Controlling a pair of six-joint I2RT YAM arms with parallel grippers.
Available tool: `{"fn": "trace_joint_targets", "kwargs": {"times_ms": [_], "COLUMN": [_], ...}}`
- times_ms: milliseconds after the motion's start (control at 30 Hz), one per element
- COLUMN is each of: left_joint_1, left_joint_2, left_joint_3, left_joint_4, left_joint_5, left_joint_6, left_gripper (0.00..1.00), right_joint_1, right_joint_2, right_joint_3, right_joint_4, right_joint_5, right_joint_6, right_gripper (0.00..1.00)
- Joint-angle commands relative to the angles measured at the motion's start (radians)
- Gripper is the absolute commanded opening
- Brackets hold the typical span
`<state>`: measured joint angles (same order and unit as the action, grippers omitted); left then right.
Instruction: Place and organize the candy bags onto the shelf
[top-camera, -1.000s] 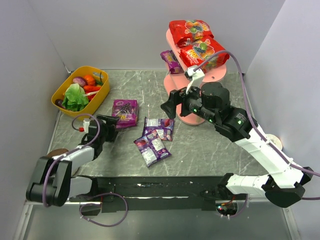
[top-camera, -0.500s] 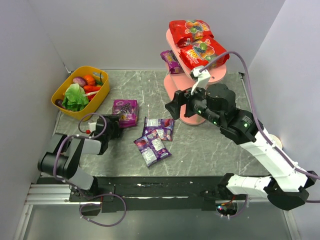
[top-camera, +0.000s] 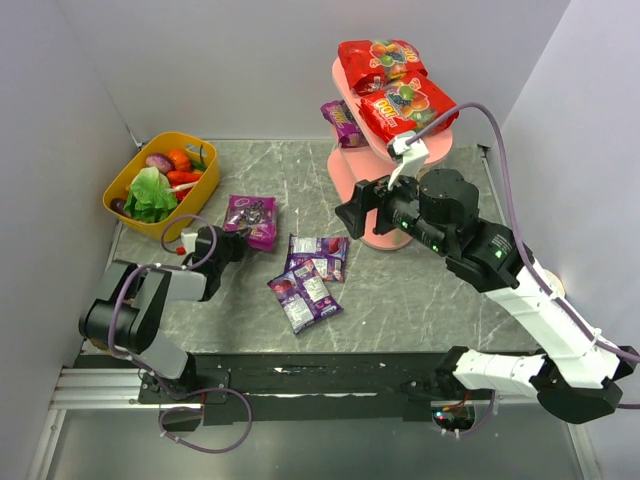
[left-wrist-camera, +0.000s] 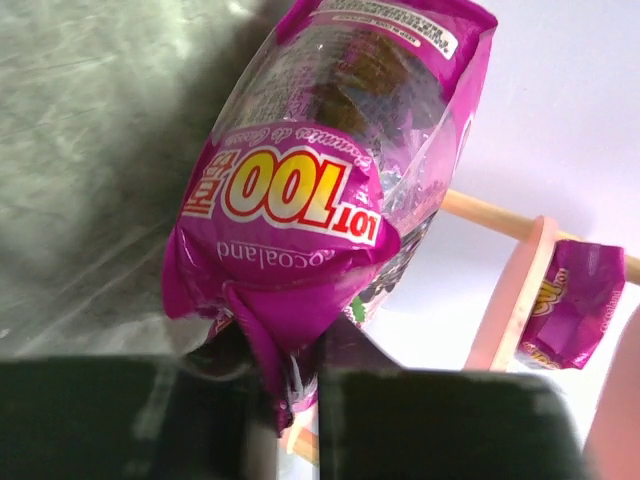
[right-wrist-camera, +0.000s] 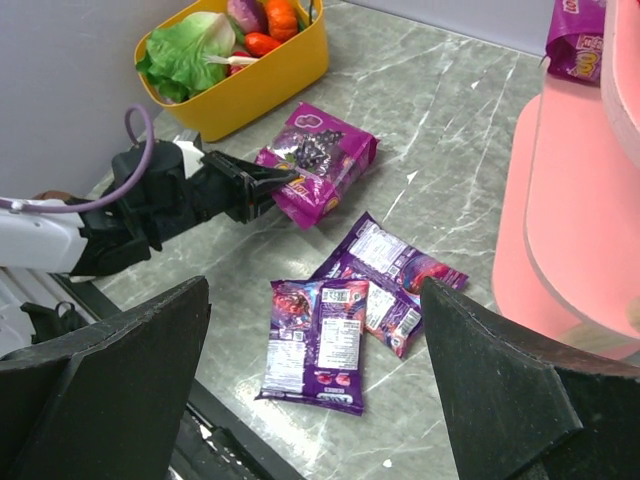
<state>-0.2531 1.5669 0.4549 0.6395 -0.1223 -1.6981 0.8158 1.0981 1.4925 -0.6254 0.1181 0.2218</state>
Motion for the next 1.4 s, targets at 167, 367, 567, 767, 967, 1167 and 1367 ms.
{"fn": "trace_joint_targets", "kwargs": {"times_ms": [167,367,567,767,967,1167,1367], "left_joint_1": [0.043,0.084,0.089,0.087,0.068,0.008,-0.029], "left_joint_2": [-0.036,-0.008,0.007,-0.016,-0.062,-0.036,-0.002], "left_joint_3": [0.148,0.307,0.467,0.527,0.591,0.692,0.705], "left_joint_4": [-0.291,-0.311,-0.279,-0.219,-0.166,-0.107,0.035], "left_joint_5": [0.076,0.294,0.535,0.651,0.707,0.789,0.860], "left_joint_6": [0.225,0.357,0.403,0.356,0.328,0.307,0.201], "left_gripper": [0.01,0.01,0.01,0.01,0.01,0.01,0.01], "right_joint_1": [0.005,0.005,0.003,0.005,0.003,0.003,0.003], "right_joint_2": [-0.009,-0.001,0.002,-0.026,-0.056,-0.073,-0.087], "right_joint_3": [0.106,0.146,0.195,0.207,0.215,0.232,0.233], "right_joint_4": [0.004,0.000,-0.020,-0.017,-0.022,-0.030,-0.036], "right_joint_5": [0.061,0.074,0.098,0.121,0.149,0.175,0.189], "right_joint_6": [-0.032,-0.033,-0.022,-0.016,-0.015,-0.029,-0.038], "right_gripper": [0.93,0.93,0.93,0.94,0.94,0.95,0.95]}}
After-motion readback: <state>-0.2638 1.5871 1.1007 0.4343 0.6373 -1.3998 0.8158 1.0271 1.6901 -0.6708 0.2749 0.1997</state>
